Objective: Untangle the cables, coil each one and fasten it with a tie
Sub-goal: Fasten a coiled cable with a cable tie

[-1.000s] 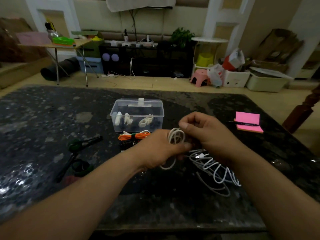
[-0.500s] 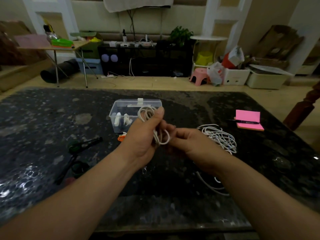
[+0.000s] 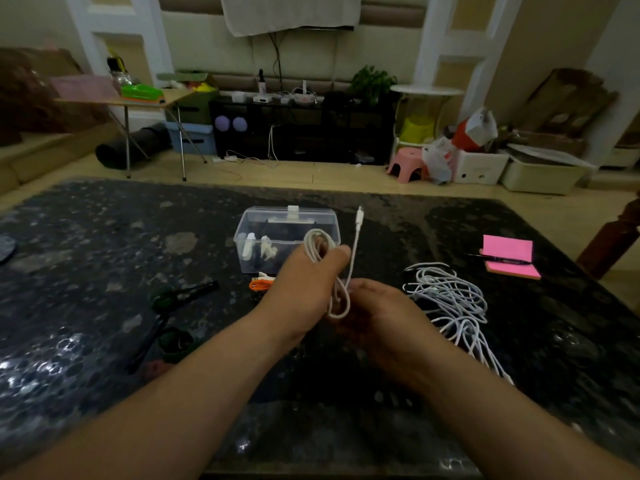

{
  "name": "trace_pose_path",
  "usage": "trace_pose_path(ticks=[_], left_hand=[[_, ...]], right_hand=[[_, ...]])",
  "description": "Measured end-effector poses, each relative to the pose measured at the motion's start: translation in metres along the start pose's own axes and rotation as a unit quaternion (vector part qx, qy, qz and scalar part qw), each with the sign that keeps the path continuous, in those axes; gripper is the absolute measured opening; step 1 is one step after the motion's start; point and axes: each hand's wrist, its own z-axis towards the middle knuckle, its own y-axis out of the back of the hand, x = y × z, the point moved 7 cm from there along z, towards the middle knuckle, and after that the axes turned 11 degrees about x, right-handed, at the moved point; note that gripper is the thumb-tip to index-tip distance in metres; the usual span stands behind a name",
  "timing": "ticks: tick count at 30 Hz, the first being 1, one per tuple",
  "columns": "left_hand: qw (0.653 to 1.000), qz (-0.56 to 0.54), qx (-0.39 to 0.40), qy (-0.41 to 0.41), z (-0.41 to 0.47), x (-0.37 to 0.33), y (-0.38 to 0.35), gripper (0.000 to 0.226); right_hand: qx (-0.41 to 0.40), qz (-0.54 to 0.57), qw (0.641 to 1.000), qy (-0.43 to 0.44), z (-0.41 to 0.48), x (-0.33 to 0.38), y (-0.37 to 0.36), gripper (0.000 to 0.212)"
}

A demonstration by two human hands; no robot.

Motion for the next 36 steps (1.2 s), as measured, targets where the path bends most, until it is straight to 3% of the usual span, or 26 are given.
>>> trace_pose_path(ticks=[6,12,14,16,19,20,23,26,31,36], left_hand=[[0.999,-0.027,0.029,-0.006,-0.005,0.001,-0.004,0.029],[0.998,-0.03,0.036,-0.038,-0.01,-0.005,0.001,0.03],[0.999,0.004,0.028,-0.044,-0.008,-0.005,0.004,0.028],[0.995,0.078,0.027,-0.049,-0.005,-0.005,0.009,0.027],[0.971,0.224,0.049,-0.063,-0.005,-0.004,0.006,0.017],[0.958,0.272,0.059,-0.065,-0.006,0.0,0.001,0.018],[0.926,0.364,0.089,-0.05,-0.004,0.016,-0.013,0.058],[0.938,0.331,0.099,-0.012,-0.001,0.021,-0.005,0.094],[0.939,0.295,0.177,0.017,-0.011,0.025,-0.01,0.117],[0.942,0.275,0.19,0.04,-0.013,0.035,0.008,0.128]], right_hand=[[0.015,-0.187,0.981,0.05,-0.004,0.014,-0.006,0.02],[0.128,-0.31,0.941,-0.036,-0.016,0.02,-0.016,0.025],[0.133,-0.4,0.903,-0.081,-0.017,0.016,-0.005,0.027],[0.084,-0.467,0.877,-0.076,-0.016,0.025,0.013,0.028],[0.031,-0.305,0.952,-0.013,-0.021,0.042,0.024,0.042],[0.037,-0.287,0.957,0.005,-0.023,0.045,0.019,0.05],[0.001,-0.396,0.917,0.047,-0.021,0.042,0.012,0.052],[-0.026,-0.395,0.914,0.087,-0.016,0.041,0.009,0.036],[0.049,-0.379,0.915,0.131,-0.014,0.044,-0.001,0.005],[0.126,-0.412,0.893,0.131,-0.006,0.036,-0.018,0.004]])
